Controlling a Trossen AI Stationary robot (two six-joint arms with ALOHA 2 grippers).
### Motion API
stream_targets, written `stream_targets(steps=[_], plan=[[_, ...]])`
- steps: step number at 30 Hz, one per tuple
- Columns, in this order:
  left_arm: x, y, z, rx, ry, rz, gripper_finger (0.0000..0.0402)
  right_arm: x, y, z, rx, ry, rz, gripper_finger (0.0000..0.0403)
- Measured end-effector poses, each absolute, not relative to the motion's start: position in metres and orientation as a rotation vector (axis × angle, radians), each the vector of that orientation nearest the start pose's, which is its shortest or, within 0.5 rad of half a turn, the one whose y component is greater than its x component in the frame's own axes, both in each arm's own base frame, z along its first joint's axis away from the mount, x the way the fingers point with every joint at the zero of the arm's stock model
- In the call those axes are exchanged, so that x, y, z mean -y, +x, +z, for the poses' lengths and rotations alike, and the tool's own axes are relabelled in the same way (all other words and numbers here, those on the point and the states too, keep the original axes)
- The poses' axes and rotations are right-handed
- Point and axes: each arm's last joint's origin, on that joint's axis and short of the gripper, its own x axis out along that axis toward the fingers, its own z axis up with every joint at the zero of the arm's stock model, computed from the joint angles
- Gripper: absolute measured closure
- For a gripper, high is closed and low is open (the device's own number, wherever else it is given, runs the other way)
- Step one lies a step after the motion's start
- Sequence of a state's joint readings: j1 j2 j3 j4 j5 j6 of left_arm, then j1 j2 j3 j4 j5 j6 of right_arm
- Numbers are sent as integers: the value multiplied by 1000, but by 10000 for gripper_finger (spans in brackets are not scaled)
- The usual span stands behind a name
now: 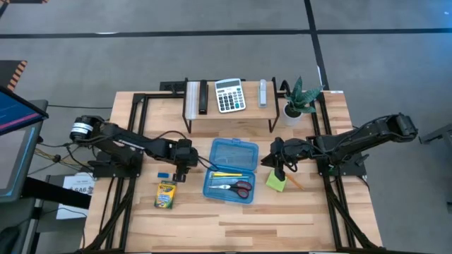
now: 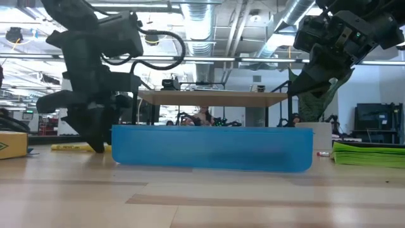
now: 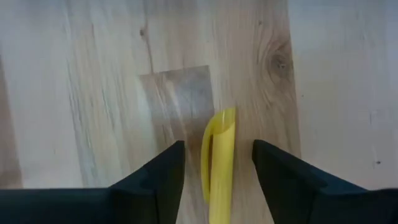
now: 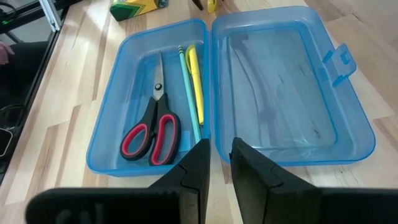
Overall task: Pack school essentials
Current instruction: Put the yellow pen into the blue supply box
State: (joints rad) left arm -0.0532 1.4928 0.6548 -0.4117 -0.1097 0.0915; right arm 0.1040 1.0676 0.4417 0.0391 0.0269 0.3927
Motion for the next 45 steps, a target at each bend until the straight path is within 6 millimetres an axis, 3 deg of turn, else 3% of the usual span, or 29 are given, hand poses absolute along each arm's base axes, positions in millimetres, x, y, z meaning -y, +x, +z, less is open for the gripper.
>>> stream_targets(steps=[5, 13, 30, 45], plan=[[5, 242, 122, -1301, 129, -45, 255, -21, 206, 186, -593, 343, -41, 315], [1, 242, 122, -1308, 45, -52, 383, -21, 206, 186, -593, 343, -41, 315], [3, 238, 131, -1271, -11, 32, 392, -21, 206, 186, -593, 343, -41, 315], [10, 251, 153, -1282, -24, 161, 395, -21, 206, 186, -593, 343, -41, 315]])
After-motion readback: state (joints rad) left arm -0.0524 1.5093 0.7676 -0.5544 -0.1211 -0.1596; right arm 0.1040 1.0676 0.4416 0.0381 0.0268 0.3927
